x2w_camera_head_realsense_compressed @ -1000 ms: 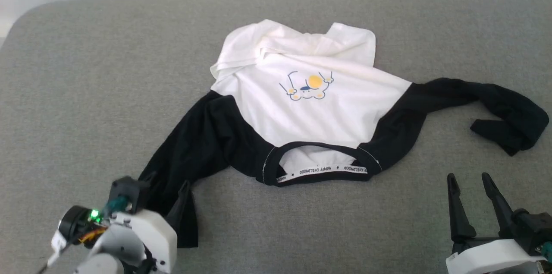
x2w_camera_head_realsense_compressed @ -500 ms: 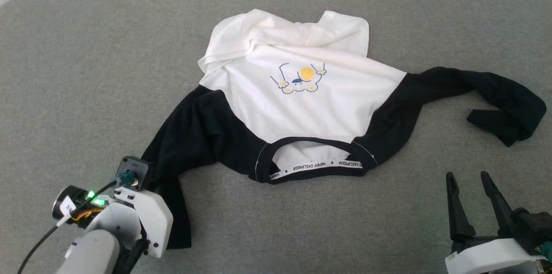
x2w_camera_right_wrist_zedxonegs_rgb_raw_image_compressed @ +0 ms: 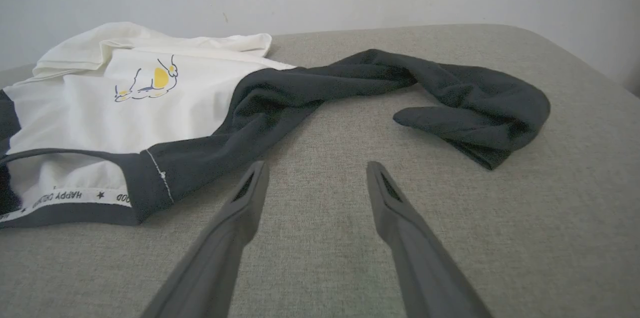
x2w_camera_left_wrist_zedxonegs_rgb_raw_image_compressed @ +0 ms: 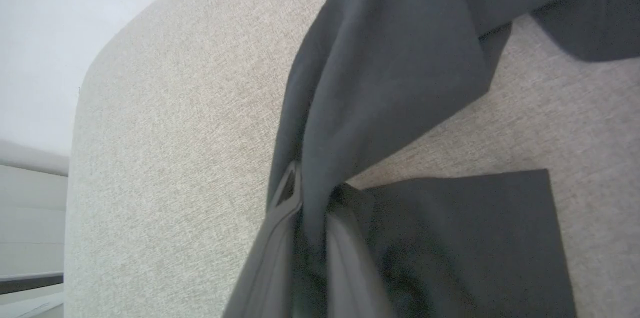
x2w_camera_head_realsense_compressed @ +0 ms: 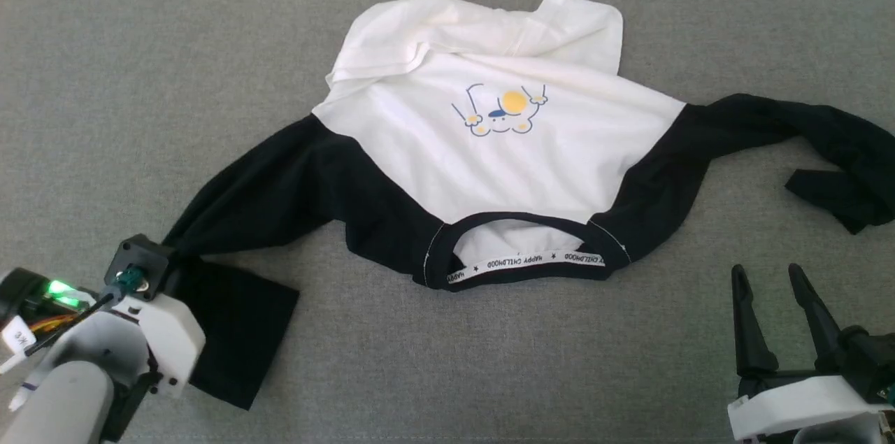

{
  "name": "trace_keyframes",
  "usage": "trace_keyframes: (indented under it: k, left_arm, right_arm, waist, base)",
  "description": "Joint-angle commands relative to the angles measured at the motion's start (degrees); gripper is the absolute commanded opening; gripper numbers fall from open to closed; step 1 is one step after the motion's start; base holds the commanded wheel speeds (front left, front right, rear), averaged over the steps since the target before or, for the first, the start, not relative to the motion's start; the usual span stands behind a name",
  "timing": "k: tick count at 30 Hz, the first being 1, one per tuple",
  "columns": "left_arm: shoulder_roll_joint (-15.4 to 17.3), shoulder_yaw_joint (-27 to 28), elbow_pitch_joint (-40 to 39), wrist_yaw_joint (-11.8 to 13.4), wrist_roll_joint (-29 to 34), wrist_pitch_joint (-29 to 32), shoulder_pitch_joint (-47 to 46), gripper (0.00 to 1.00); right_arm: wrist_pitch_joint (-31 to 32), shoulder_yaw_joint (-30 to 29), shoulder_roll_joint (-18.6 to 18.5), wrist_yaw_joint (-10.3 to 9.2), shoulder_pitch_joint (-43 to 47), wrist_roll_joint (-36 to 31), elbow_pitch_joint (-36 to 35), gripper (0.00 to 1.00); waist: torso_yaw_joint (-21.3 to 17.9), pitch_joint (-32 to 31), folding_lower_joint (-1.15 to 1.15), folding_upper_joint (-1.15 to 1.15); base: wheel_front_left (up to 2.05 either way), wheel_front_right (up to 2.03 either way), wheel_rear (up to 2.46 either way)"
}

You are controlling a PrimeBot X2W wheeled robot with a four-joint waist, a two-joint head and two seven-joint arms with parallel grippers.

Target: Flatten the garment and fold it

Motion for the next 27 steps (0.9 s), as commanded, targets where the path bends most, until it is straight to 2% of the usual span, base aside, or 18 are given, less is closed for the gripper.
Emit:
trace_keyframes:
  k: [1, 8, 14, 15, 16, 17, 18, 21, 27]
  left_arm:
    - [1.00, 0.00, 0.15, 0.39, 1.62, -1.21, -0.54, 0.00]
    - [1.60, -0.25, 4.59, 3.48, 5.93, -8.18, -3.36, 0.00]
    - [0.23, 0.93, 10.30, 3.55, 3.48, -10.52, -5.18, 0.00]
    - [-0.24, 1.32, 11.00, 3.37, 2.56, -11.02, -5.42, 0.04]
    - [-0.69, 1.58, 11.43, 3.18, 1.80, -11.64, -5.65, 0.33]
    - [-1.46, 2.10, 11.60, 3.10, 0.66, -12.41, -5.85, 0.52]
    - [-2.11, 2.51, 11.74, 2.81, -0.50, -12.86, -5.94, 1.00]
    - [-3.74, 4.11, 11.09, 1.67, -4.53, -13.44, -5.83, 1.00]
    - [-3.88, 6.75, 5.76, 0.53, -9.87, -11.74, -3.14, 1.00]
  right_arm:
    - [0.14, 0.04, 0.11, -0.04, -0.79, -0.30, -0.28, 1.00]
    - [0.35, -0.07, 0.11, -0.04, -1.62, -0.84, -0.35, 1.00]
    - [0.62, 0.33, 0.11, -0.04, -2.09, -1.14, -0.33, 1.00]
    - [0.63, 0.40, 0.11, -0.04, -2.11, -1.17, -0.29, 1.00]
    - [0.64, 0.39, 0.11, -0.04, -2.12, -1.19, -0.26, 1.00]
    - [0.64, 0.33, 0.11, -0.04, -2.12, -1.20, -0.21, 1.00]
    - [0.63, 0.27, 0.11, -0.04, -2.08, -1.19, -0.16, 1.00]
    - [0.70, 0.22, 0.11, -0.04, -1.89, -1.15, -0.04, 1.00]
    - [0.61, 0.44, 0.11, -0.04, -1.58, -0.82, 0.42, 1.00]
  waist:
    - [0.19, 0.59, -0.01, 0.00]
    - [0.33, 1.86, -0.01, 0.00]
    - [0.32, 2.33, -0.01, 0.00]
    - [0.32, 2.30, -0.01, 0.00]
    - [0.34, 2.25, -0.01, 0.00]
    - [0.40, 2.16, -0.01, 0.00]
    - [0.47, 2.03, -0.01, 0.00]
    - [0.76, 1.50, -0.01, 0.00]
    - [1.00, -0.03, -0.01, 0.00]
  base:
    - [0.00, 0.00, 0.00]
    - [0.00, 0.00, 0.00]
    - [0.00, 0.00, 0.00]
    - [0.00, 0.00, 0.00]
    - [0.00, 0.00, 0.00]
    - [0.00, 0.00, 0.00]
    - [0.00, 0.00, 0.00]
    - [0.00, 0.00, 0.00]
    - [0.00, 0.00, 0.00]
